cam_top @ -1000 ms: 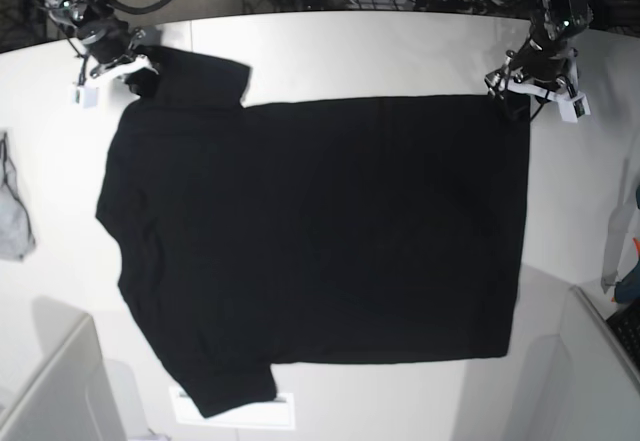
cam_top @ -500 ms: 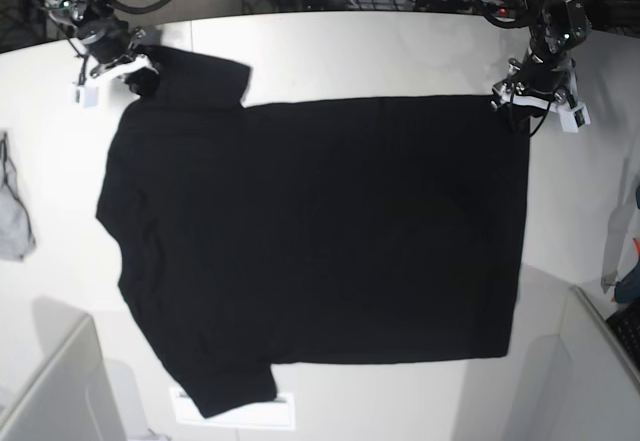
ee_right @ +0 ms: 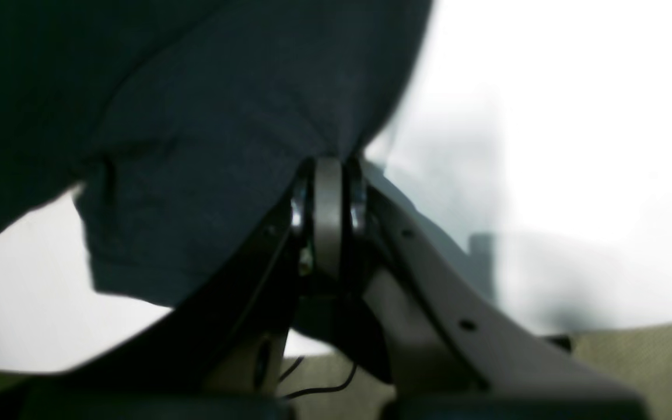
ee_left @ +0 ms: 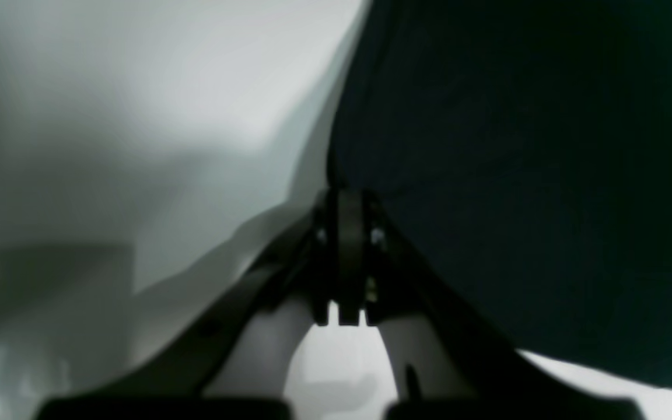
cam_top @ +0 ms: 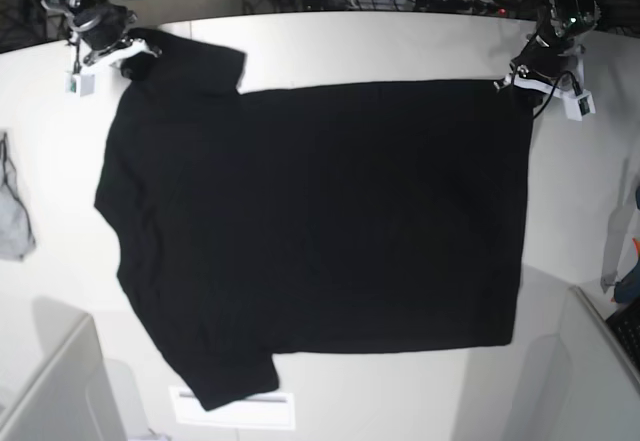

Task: Fold the T-shirt properly
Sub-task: 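Lift the shoulders with both grippers and drag the shirt toward the arms, then pull the held shoulders further toward the arms and release, then move both grippers down to the shirt's hem corners and grasp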

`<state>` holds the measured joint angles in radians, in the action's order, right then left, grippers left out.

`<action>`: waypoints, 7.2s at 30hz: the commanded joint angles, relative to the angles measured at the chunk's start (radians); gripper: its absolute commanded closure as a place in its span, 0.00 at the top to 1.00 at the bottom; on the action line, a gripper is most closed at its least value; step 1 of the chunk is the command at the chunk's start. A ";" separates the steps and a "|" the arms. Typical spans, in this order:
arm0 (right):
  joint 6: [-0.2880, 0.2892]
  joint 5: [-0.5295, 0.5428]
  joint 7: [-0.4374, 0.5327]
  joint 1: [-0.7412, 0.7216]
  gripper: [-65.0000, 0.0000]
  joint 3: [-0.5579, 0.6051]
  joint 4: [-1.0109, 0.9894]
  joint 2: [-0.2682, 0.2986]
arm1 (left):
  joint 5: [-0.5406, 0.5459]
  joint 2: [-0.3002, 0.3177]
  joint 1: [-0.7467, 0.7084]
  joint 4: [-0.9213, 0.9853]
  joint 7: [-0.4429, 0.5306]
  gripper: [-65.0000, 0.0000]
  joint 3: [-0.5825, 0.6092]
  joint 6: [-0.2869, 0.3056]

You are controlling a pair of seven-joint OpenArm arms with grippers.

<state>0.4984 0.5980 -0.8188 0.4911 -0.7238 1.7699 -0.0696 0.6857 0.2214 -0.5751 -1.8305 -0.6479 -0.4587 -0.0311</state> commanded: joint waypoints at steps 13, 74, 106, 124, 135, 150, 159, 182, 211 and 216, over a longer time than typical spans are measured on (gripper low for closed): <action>-0.004 0.311 -0.038 0.153 0.00 -0.003 0.219 0.015 | 0.004 0.017 -0.191 -0.154 0.017 0.00 -0.085 0.000; -0.338 0.210 -0.153 -0.724 0.00 0.270 -0.407 0.178 | 0.087 0.063 0.413 0.048 -0.281 0.00 -0.124 -0.137; -0.419 0.417 -0.055 -0.230 0.61 -0.089 -0.031 -0.019 | 0.179 -0.075 0.320 0.174 -0.273 0.84 -0.377 -0.040; -0.421 0.204 -0.001 -0.444 0.61 -0.081 -0.338 0.035 | 0.047 -0.063 0.441 0.320 -0.272 0.62 -0.265 -0.040; -0.413 0.202 0.017 -0.500 0.40 -0.079 -0.446 0.055 | 0.045 -0.060 0.487 0.384 -0.270 0.02 -0.260 -0.039; -0.412 0.208 0.068 -0.388 0.00 -0.090 -0.350 0.066 | 0.053 0.011 0.347 0.277 -0.281 0.00 -0.145 -0.037; -0.412 0.264 -0.041 -0.144 0.00 -0.090 -0.110 0.057 | 0.053 0.023 0.122 0.116 -0.281 0.00 -0.147 -0.037; -0.412 0.411 -0.043 0.076 0.00 -0.090 -0.081 0.029 | 0.053 0.014 -0.018 0.042 -0.281 0.00 -0.228 0.012; -0.277 -0.163 -0.035 -0.690 0.53 0.283 -0.330 0.184 | 0.263 0.054 0.189 -0.148 -0.490 0.80 -0.581 0.013; -0.272 -0.240 0.039 -0.879 0.54 0.320 -0.632 0.224 | 0.259 0.082 0.198 -0.147 -0.493 0.70 -0.581 0.013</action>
<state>0.2214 0.3508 -0.7887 -0.3637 -0.4038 1.1198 0.1406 0.9321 0.2890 -0.3740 -1.9636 -1.1545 -1.0336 -0.0216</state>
